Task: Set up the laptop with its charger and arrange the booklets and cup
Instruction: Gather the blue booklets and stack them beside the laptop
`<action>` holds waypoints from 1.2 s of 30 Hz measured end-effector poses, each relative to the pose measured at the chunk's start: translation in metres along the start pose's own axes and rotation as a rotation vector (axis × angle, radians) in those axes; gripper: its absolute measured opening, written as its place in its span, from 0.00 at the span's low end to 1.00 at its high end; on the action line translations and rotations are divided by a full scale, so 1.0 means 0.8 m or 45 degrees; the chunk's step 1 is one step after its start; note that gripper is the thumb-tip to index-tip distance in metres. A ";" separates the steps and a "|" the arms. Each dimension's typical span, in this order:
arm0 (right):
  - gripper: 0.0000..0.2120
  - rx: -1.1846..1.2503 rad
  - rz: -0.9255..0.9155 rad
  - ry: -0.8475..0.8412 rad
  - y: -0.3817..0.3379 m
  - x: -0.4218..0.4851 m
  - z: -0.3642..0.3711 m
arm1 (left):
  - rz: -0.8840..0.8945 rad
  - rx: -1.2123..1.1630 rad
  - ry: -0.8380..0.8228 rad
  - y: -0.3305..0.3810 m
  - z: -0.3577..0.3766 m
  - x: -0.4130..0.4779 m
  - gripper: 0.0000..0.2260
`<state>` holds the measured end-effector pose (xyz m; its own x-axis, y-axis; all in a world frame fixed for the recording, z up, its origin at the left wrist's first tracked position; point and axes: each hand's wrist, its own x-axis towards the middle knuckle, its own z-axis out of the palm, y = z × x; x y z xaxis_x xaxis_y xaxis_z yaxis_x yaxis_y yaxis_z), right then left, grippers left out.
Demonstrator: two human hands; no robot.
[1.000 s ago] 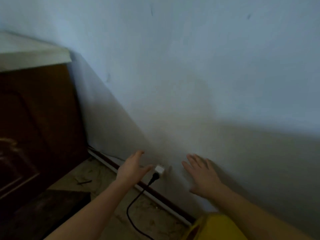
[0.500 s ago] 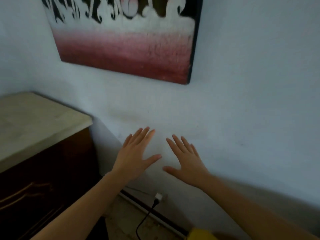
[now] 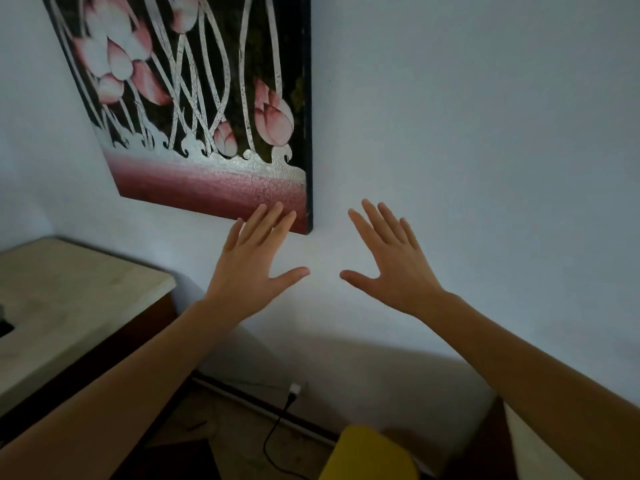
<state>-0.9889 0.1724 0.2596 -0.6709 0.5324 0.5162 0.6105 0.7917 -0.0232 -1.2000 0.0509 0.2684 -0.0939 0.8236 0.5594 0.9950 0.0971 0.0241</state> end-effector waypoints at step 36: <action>0.42 -0.211 1.089 0.029 -0.177 -0.643 -0.280 | 0.801 -0.761 -0.377 0.323 -0.113 -0.368 0.38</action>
<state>-0.6362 -0.2808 0.1891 0.0533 0.9170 0.3952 0.9556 0.0680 -0.2868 -0.9124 -0.2169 0.1847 0.5484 0.7443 0.3812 0.7100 -0.6552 0.2579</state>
